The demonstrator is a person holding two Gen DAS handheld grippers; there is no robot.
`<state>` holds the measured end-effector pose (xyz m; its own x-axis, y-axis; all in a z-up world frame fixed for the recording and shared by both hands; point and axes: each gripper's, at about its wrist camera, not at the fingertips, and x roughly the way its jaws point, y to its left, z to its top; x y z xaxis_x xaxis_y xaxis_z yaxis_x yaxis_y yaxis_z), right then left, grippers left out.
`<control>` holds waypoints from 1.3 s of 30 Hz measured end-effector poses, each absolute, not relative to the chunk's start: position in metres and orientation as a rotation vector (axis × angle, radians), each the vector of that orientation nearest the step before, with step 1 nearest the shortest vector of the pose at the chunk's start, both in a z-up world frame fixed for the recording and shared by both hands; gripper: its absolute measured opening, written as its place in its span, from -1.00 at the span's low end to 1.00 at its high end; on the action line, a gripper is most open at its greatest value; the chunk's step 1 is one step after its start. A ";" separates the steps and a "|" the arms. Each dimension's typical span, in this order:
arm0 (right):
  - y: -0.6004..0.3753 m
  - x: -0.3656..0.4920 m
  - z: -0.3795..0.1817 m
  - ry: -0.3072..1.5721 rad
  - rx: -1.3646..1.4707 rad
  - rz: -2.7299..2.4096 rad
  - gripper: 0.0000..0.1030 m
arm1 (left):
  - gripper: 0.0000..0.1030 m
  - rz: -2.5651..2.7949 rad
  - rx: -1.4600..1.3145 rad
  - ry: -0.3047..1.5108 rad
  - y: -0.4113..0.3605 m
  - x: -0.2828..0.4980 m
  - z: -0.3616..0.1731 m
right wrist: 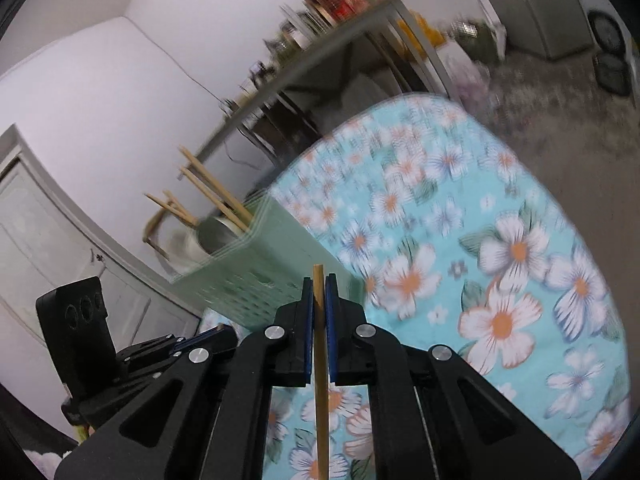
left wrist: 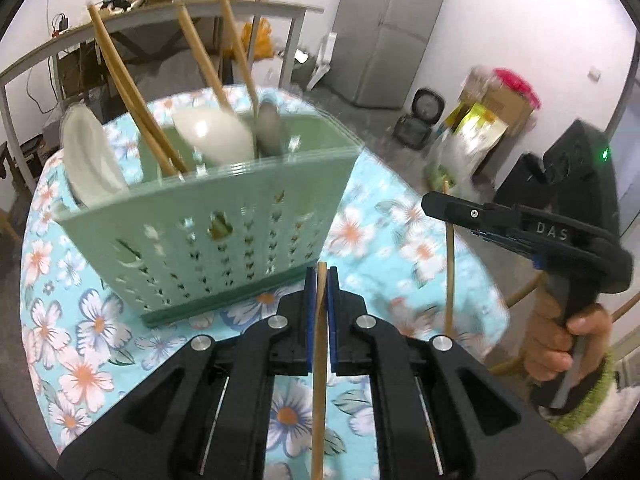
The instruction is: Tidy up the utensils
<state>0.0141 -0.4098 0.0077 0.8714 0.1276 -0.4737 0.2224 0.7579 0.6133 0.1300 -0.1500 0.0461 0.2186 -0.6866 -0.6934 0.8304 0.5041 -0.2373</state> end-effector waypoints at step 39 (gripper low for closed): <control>-0.426 -0.010 0.026 0.475 0.709 -0.057 -0.89 | -0.92 -0.994 -0.099 0.306 -0.160 0.179 0.221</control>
